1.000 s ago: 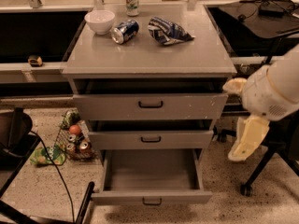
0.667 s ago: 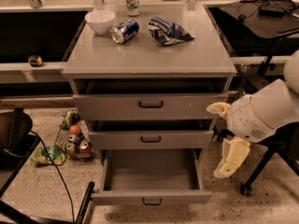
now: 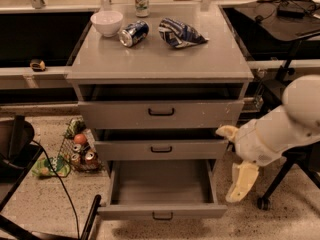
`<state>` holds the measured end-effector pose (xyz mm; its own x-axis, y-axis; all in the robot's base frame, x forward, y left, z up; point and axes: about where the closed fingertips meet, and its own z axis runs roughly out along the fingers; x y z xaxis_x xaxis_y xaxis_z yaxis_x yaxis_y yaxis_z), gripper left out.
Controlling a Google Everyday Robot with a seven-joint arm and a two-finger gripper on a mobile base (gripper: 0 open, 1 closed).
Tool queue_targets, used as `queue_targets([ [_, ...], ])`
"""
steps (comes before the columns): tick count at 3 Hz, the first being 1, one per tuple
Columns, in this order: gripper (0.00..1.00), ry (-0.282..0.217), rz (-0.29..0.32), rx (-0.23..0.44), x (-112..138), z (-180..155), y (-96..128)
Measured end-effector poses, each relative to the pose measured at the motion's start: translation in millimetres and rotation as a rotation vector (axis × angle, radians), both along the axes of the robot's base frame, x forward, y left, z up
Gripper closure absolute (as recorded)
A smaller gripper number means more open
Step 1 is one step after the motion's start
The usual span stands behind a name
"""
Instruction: Close bottom drawer
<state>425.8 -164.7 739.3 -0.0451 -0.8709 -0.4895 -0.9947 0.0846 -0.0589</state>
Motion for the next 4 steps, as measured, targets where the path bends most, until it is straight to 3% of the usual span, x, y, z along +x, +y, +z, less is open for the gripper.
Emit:
queue_targets([
  [2,0.00,0.109,0.072,0.060,-12.9,-165.4,-3.2],
  [3,0.00,0.152,0.062,0.147,-21.7,-214.0,3.0],
  [4,0.00,0.174,0.065,0.160,-26.5,-225.1,5.8],
])
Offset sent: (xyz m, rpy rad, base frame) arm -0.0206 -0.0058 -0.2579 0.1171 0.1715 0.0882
